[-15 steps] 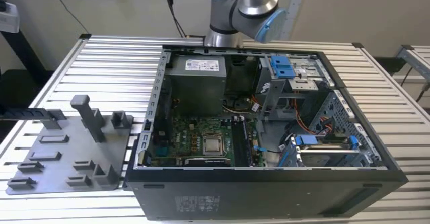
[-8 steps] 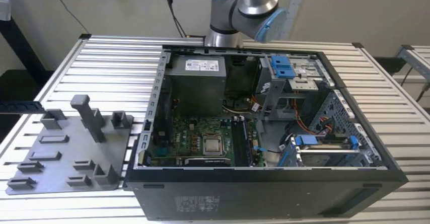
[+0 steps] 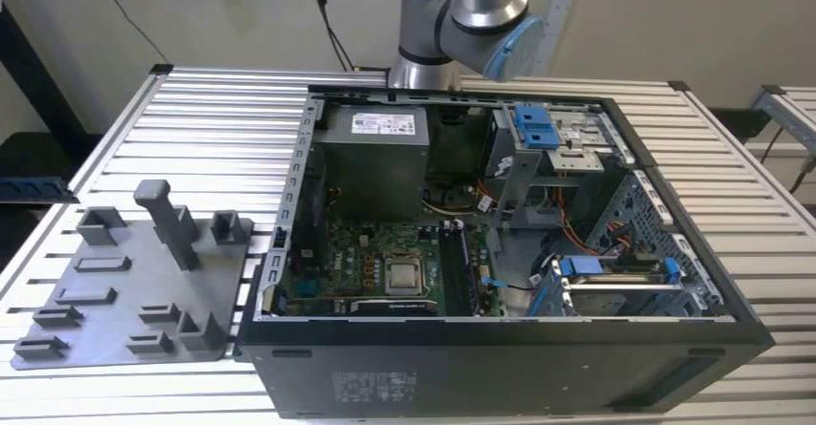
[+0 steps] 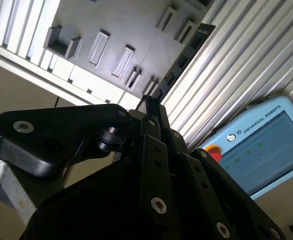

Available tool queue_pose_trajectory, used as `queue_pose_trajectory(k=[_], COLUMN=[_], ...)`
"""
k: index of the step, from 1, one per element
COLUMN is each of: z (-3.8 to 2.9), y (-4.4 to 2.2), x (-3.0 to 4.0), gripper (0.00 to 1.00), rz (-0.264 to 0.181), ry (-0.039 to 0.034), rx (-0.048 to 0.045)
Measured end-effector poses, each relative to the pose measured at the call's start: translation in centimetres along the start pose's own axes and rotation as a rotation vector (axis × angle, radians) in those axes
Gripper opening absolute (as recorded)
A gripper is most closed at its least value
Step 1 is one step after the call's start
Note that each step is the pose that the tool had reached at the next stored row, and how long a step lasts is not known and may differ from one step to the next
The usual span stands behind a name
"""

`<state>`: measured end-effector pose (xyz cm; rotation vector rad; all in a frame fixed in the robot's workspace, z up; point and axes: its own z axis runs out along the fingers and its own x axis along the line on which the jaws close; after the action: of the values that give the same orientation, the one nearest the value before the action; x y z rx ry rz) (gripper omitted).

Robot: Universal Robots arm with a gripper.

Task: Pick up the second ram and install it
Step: 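Pick up the second ram and move it above second insertion slot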

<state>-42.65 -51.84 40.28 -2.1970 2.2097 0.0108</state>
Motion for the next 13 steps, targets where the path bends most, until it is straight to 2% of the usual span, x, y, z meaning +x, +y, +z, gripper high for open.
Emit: queue_pose_trajectory(k=[7, 13], z=[-1.31, -1.58], y=[0.05, 0.05], x=[-0.03, -0.04], gripper=[0.14, 0.14], rz=[0.000, 0.000], ry=[0.0000, 0.0001], rx=[0.0000, 0.0000])
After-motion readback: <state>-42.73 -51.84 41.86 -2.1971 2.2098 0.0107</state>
